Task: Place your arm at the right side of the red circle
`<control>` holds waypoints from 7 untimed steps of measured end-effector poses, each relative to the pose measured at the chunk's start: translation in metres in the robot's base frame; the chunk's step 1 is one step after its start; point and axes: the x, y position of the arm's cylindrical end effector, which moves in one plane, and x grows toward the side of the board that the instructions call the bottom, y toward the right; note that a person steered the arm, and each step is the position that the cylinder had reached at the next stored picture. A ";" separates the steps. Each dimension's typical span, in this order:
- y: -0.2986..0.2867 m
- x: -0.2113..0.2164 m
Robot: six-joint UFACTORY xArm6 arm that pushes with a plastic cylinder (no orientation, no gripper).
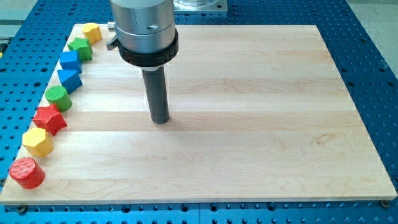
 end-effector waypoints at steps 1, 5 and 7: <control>0.001 0.000; 0.006 0.093; 0.001 0.144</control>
